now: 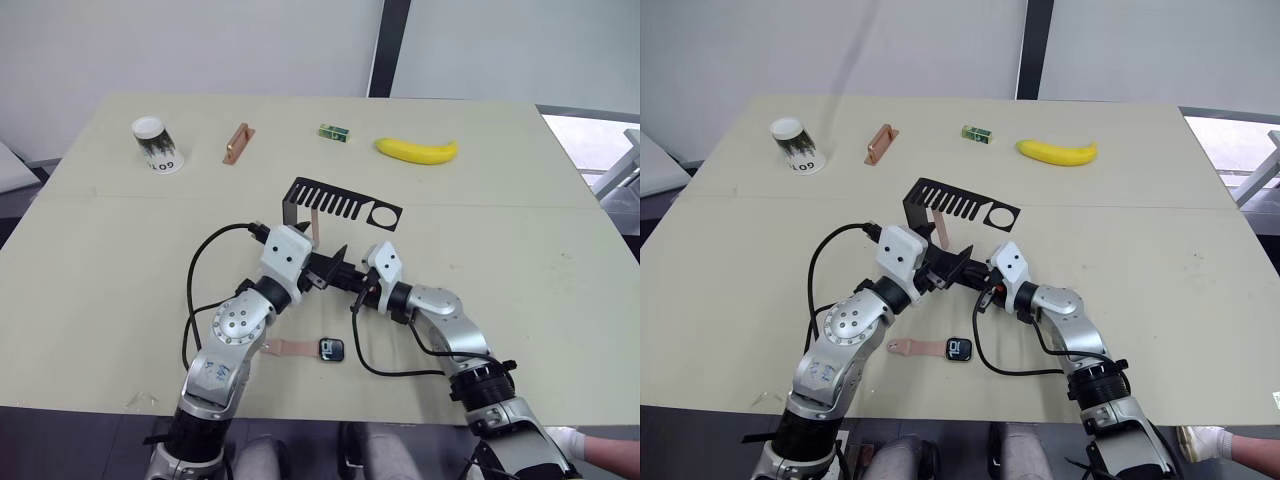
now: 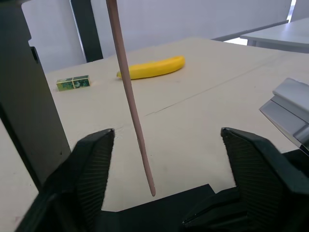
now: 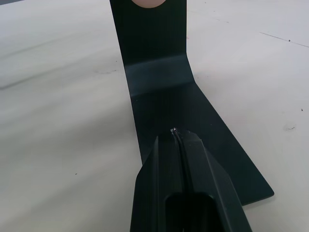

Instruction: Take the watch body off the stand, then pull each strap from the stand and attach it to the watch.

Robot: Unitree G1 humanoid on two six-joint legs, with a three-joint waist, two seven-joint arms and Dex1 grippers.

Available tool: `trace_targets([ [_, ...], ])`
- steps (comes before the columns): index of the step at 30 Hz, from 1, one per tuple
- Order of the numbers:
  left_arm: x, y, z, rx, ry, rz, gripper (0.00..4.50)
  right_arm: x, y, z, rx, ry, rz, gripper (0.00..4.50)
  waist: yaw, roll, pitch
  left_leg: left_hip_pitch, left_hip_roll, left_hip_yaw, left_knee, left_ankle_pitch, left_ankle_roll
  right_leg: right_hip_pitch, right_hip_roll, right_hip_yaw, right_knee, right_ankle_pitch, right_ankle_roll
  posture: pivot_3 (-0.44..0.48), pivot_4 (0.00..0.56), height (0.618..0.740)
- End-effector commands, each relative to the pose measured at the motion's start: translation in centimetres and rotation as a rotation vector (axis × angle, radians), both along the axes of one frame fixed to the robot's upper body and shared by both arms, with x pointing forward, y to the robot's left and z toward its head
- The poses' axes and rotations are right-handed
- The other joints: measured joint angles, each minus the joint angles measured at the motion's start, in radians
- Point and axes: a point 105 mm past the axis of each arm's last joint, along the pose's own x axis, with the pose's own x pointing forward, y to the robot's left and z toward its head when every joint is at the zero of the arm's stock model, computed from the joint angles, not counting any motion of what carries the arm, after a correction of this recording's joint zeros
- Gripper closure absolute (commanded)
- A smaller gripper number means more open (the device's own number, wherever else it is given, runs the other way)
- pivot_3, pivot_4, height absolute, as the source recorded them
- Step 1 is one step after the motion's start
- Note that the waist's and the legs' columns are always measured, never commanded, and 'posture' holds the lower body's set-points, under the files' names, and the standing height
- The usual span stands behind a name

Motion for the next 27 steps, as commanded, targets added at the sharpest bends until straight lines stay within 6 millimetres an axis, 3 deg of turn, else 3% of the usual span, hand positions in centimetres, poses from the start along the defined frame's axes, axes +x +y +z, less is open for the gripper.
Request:
trace_targets([
  [1,-0.3,-0.4,1.3,-0.015,-0.058,-0.015,2.83,-0.6,-0.2,-2.1,-0.03,0.072,0.004,4.5,0.001,0.0,0.0,0.0,0.0,0.0,0.0,0.0,0.0,0.0,0.0,0.0,0.0,0.0,0.0,0.0,0.15,0.74],
  [4,-0.3,-0.3,1.2,-0.016,-0.056,-0.001,4.41,-0.7,-0.3,-2.3,-0.032,0.079,0.003,4.5,0.001,0.0,0.0,0.0,0.0,0.0,0.0,0.0,0.0,0.0,0.0,0.0,0.0,0.0,0.0,0.0,0.15,0.74],
  [12,0.2,0.7,1.5,0.002,-0.092,0.057,4.41,-1.2,-0.6,-3.1,-0.036,0.102,-0.001,4.5,0.001,0.0,0.0,0.0,0.0,0.0,0.0,0.0,0.0,0.0,0.0,0.0,0.0,0.0,0.0,0.0,0.15,0.74],
  [27,-1.6,1.9,2.4,0.034,-0.182,0.039,4.41,-0.7,-1.2,-3.7,-0.052,0.113,-0.042,4.5,0.001,-0.001,-0.001,0.0,0.0,0.0,0.0,0.0,0.0,0.0,0.0,0.0,-0.001,0.0,0.0,0.0,0.15,0.74],
])
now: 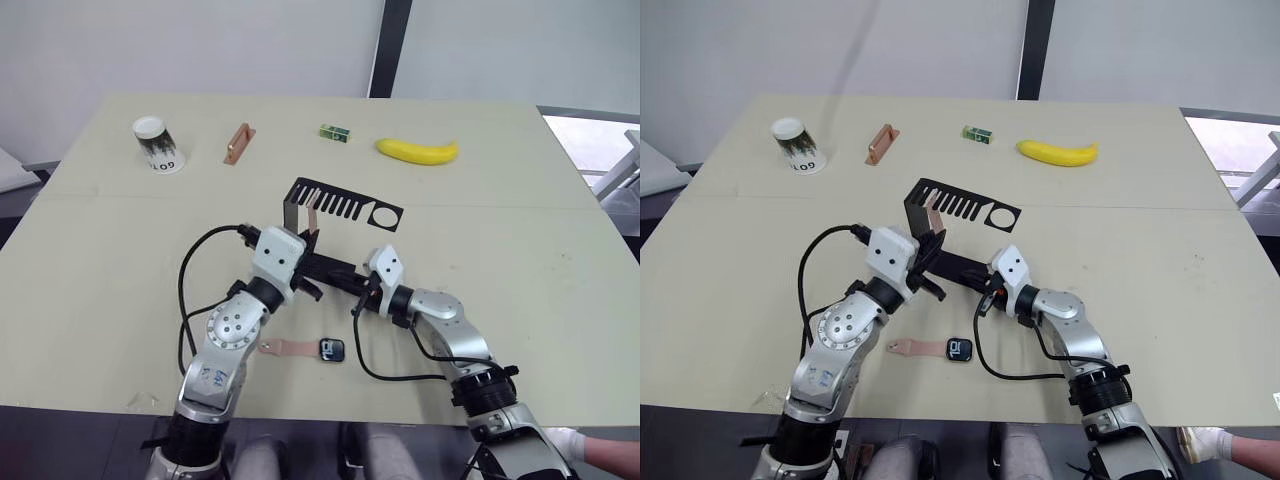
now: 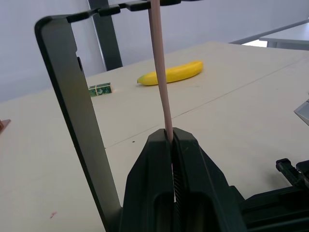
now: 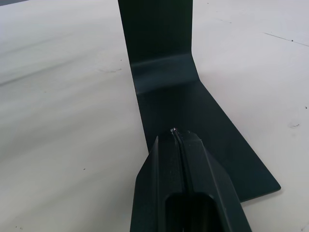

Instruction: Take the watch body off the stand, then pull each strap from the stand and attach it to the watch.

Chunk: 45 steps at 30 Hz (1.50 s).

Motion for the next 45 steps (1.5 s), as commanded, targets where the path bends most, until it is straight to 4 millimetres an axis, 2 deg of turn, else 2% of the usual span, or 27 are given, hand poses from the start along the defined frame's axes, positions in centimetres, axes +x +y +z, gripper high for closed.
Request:
trace_targets([
  [1,-1.0,0.3,1.7,0.01,-0.089,-0.017,4.41,-0.2,-1.1,-3.2,-0.053,0.108,-0.044,4.5,0.0,0.0,0.0,0.0,0.0,0.0,0.0,0.0,0.0,0.0,0.0,0.0,0.0,0.0,0.0,0.0,0.15,0.74],
  [8,-3.2,1.4,2.0,-0.012,-0.119,-0.116,4.41,-0.1,-1.3,-3.1,-0.04,0.106,-0.057,4.5,-0.001,0.0,0.0,0.0,0.0,0.0,0.0,0.0,0.0,0.0,0.0,0.0,0.0,0.0,0.0,0.0,0.15,0.74],
  [11,-4.7,2.0,1.9,-0.005,-0.122,-0.233,4.41,-0.1,-1.5,-2.3,-0.012,0.084,-0.048,4.5,-0.001,0.0,0.0,0.0,0.001,0.0,0.0,0.0,0.0,0.0,0.0,0.0,0.0,0.0,0.0,0.0,0.15,0.74],
  [14,-5.7,3.4,1.7,-0.027,-0.06,-0.331,4.41,-0.7,-2.1,-0.9,0.04,0.055,-0.015,4.5,0.002,0.0,0.0,0.0,0.001,0.0,0.0,-0.001,0.0,0.0,0.0,0.0,-0.001,0.0,0.0,0.0,0.15,0.74],
  [19,-7.2,5.5,1.3,-0.039,0.106,-0.516,4.41,-3.1,-3.7,1.7,0.129,0.017,0.066,4.5,0.008,0.0,0.0,-0.002,0.001,-0.001,-0.001,-0.001,0.002,0.0,-0.001,-0.001,-0.004,0.0,0.0,0.0,0.15,0.74],
  [22,-7.7,6.3,1.4,-0.107,0.274,-0.652,4.41,-5.9,-5.1,3.8,0.186,-0.01,0.139,4.5,0.008,0.002,0.001,-0.003,0.001,-0.001,-0.001,-0.002,0.002,0.0,-0.001,-0.001,-0.005,0.0,0.001,0.0,0.15,0.74],
  [26,-8.4,6.4,1.3,-0.18,0.458,-0.805,4.41,-8.1,-6.9,4.9,0.261,0.079,0.116,4.5,0.005,0.002,0.001,-0.002,0.0,-0.001,-0.001,-0.002,0.002,0.0,0.0,-0.001,-0.006,0.0,0.001,0.0,0.15,0.74],
  [29,-8.9,5.9,0.7,-0.188,0.56,-0.89,4.5,-9.5,-7.6,5.7,0.344,0.151,0.088,3.61,-0.001,0.002,0.002,-0.002,0.0,-0.001,-0.002,-0.002,0.0,0.0,0.001,-0.001,-0.005,0.0,0.001,0.0,0.15,0.74],
  [32,-9.4,5.2,0.4,-0.189,0.623,-0.966,4.5,-11.0,-7.3,6.4,0.432,0.237,0.101,2.17,0.0,0.002,0.002,-0.002,0.001,-0.001,-0.003,-0.002,0.0,-0.001,0.002,0.0,-0.006,0.0,0.0,0.0,0.15,0.74],
  [36,-10.0,4.2,0.2,-0.176,0.663,-1.053,4.5,-12.7,-6.0,8.0,0.564,0.292,0.159,0.24,0.0,0.002,0.002,-0.002,0.001,-0.001,-0.003,-0.002,-0.001,0.0,0.002,0.0,-0.006,0.0,0.0,0.0,0.15,0.74],
  [37,-10.1,4.1,0.2,-0.174,0.664,-1.06,4.5,-12.9,-5.8,8.2,0.585,0.305,0.164,0.05,0.001,0.002,0.002,-0.002,0.001,-0.001,-0.003,-0.003,-0.001,0.0,0.002,0.0,-0.006,0.0,0.0,0.0,0.15,0.74],
  [45,-9.8,1.8,0.0,-0.139,0.672,-1.172,4.5,-13.1,-2.2,9.6,0.703,0.477,0.271,0.05,0.002,0.002,0.002,-0.002,0.001,-0.001,-0.002,-0.003,-0.001,-0.001,0.003,0.001,-0.006,0.0,0.0,0.0,0.15,0.74],
])
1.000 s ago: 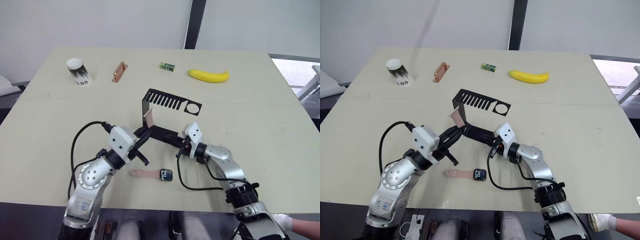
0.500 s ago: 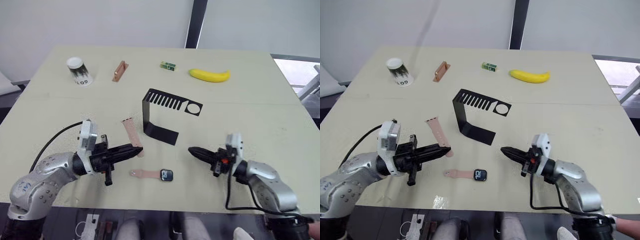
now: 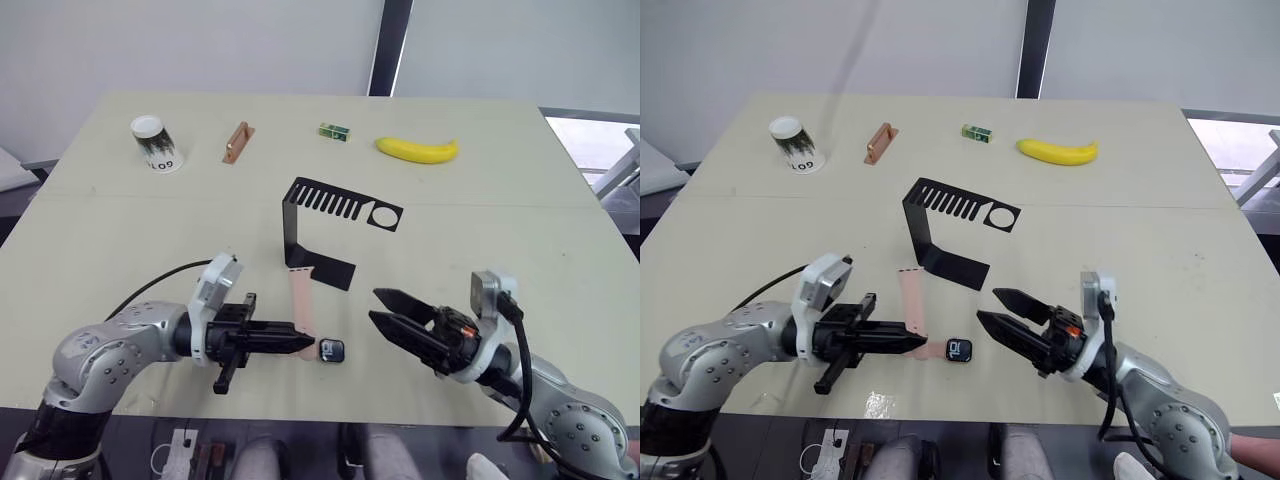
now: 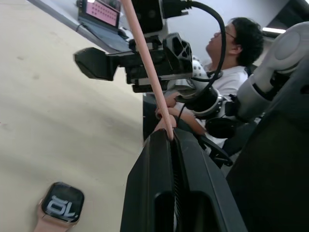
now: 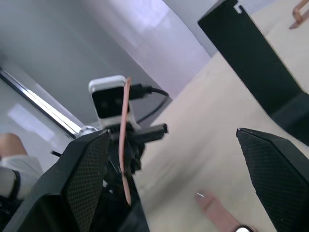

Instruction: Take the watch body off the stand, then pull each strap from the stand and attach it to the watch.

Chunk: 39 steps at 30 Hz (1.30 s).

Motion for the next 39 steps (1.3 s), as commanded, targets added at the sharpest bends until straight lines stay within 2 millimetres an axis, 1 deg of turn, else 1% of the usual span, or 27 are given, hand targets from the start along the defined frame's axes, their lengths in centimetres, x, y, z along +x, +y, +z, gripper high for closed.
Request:
trace_targets([
  [1,0.3,-0.8,0.3,-0.018,-0.01,-0.036,4.5,-0.7,1.2,1.0,0.051,0.035,0.063,0.05,0.001,0.0,0.0,0.0,0.0,0.0,0.0,0.0,0.0,0.0,0.0,0.0,0.0,0.0,0.0,0.0,0.15,0.74],
  [6,0.6,-1.7,0.5,-0.033,-0.004,-0.049,4.5,-0.4,2.0,1.7,0.09,0.056,0.084,0.05,-0.001,0.0,0.0,-0.001,0.0,0.0,0.001,0.0,0.001,0.0,0.0,0.0,-0.001,0.0,0.0,0.0,0.15,0.74],
  [10,1.0,-2.0,0.9,-0.082,0.004,-0.014,4.5,0.3,2.2,2.1,0.121,0.05,0.035,0.05,0.0,0.0,0.0,-0.001,0.001,0.0,0.001,0.0,0.0,0.0,0.002,0.001,-0.001,0.0,0.0,0.0,0.15,0.74],
  [14,1.2,-2.3,1.1,-0.122,0.019,0.02,4.5,0.3,2.4,2.0,0.141,0.052,0.018,0.05,0.0,0.0,0.0,-0.001,0.002,0.0,0.001,0.0,0.0,0.0,0.003,0.001,-0.001,0.0,0.001,0.0,0.15,0.74],
  [19,0.8,-2.7,0.9,-0.121,0.034,0.009,4.5,0.4,2.9,1.7,0.127,0.06,0.022,0.05,-0.001,0.0,0.0,-0.001,0.002,0.0,0.001,0.0,0.0,0.0,0.003,0.002,-0.001,0.0,0.001,0.0,0.15,0.74],
  [23,0.2,-3.0,0.3,-0.094,0.03,-0.019,4.5,0.8,3.1,1.6,0.115,0.069,0.026,0.05,-0.001,0.0,0.0,-0.001,0.002,0.001,0.001,0.0,0.0,0.0,0.003,0.002,-0.001,0.0,0.001,0.0,0.15,0.74],
  [30,0.1,-3.3,0.1,-0.09,0.027,-0.026,4.5,0.9,3.6,1.5,0.092,0.052,0.043,0.05,-0.001,0.0,0.0,-0.001,0.002,0.001,0.001,0.0,0.0,-0.001,0.003,0.002,-0.001,0.0,0.001,0.0,0.15,0.74],
  [32,0.1,-3.4,0.2,-0.097,0.025,-0.026,4.5,0.9,3.7,1.6,0.099,0.048,0.043,0.56,-0.001,0.0,0.0,-0.001,0.002,0.001,0.001,0.0,0.0,-0.001,0.003,0.002,-0.001,0.0,0.001,0.0,0.15,0.74],
  [39,0.2,-3.4,0.4,-0.112,0.026,-0.014,4.5,1.1,3.5,2.1,0.144,0.045,0.029,0.56,-0.001,0.0,0.0,-0.001,0.002,0.001,0.001,0.0,0.0,-0.001,0.003,0.002,-0.002,0.0,0.001,0.0,0.15,0.74],
])
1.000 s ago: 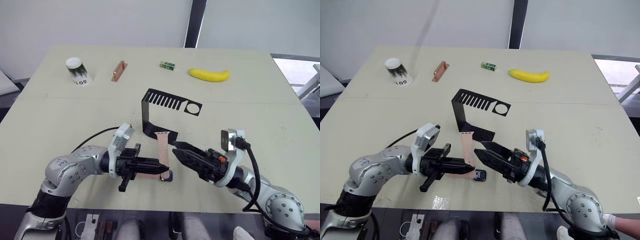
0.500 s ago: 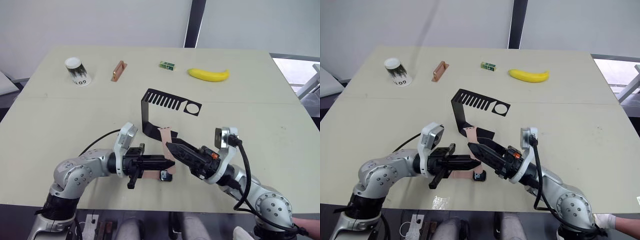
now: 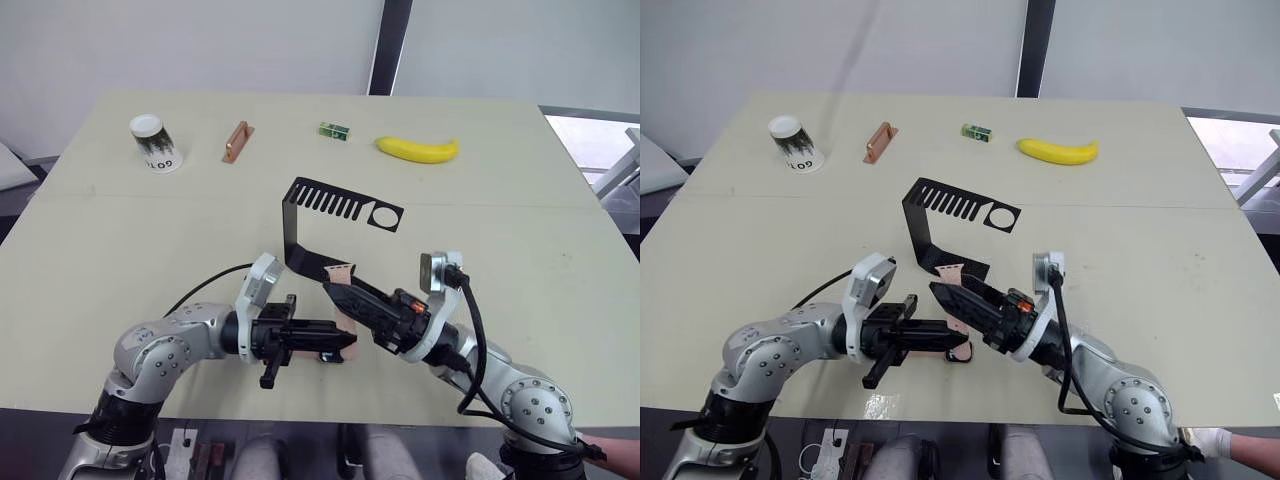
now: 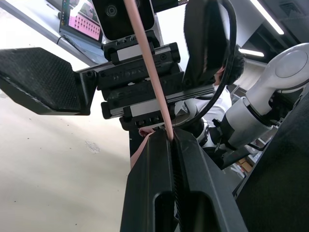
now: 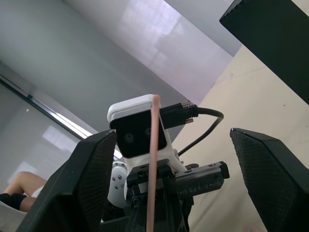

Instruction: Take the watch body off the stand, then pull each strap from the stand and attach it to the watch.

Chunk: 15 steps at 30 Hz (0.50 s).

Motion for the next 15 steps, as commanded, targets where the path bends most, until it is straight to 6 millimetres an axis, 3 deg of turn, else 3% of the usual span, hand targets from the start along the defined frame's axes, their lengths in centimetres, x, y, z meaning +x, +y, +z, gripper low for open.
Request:
trace_targets([
  [1,-0.29,-0.12,0.79,-0.025,-0.037,-0.007,4.5,-0.12,-0.26,1.08,0.046,-0.032,-0.002,0.56,0.0,0.0,0.0,0.0,0.0,0.0,0.0,0.0,0.0,0.0,0.0,0.0,0.0,0.0,0.0,0.0,0.15,0.74],
  [7,-0.34,-0.08,0.68,-0.02,-0.04,-0.005,4.5,-0.04,-0.43,1.07,0.051,-0.032,-0.005,0.56,0.0,0.0,0.0,0.0,0.0,0.0,0.0,0.0,0.0,0.0,0.0,0.0,0.0,0.0,0.0,0.0,0.15,0.74],
  [10,-0.38,-0.11,0.64,-0.019,-0.04,-0.006,4.5,-0.07,-0.4,1.1,0.053,-0.036,-0.002,1.4,0.0,0.0,0.0,0.0,0.0,0.0,0.0,0.0,0.0,0.0,0.0,0.0,0.0,0.0,0.0,0.0,0.15,0.74],
  [13,-0.41,-0.14,0.63,-0.019,-0.041,-0.006,4.5,-0.28,-0.31,1.19,0.058,-0.04,0.01,2.86,0.0,0.0,0.0,0.0,0.0,0.0,0.0,0.0,0.0,0.0,0.0,0.0,0.0,0.0,0.0,0.0,0.15,0.74],
  [15,-0.42,-0.15,0.63,-0.019,-0.041,-0.007,4.5,-0.35,-0.28,1.22,0.06,-0.041,0.013,2.86,0.0,0.0,0.0,0.0,0.0,0.0,0.0,0.0,0.0,0.0,0.0,0.0,0.0,0.0,0.0,0.0,0.15,0.74],
])
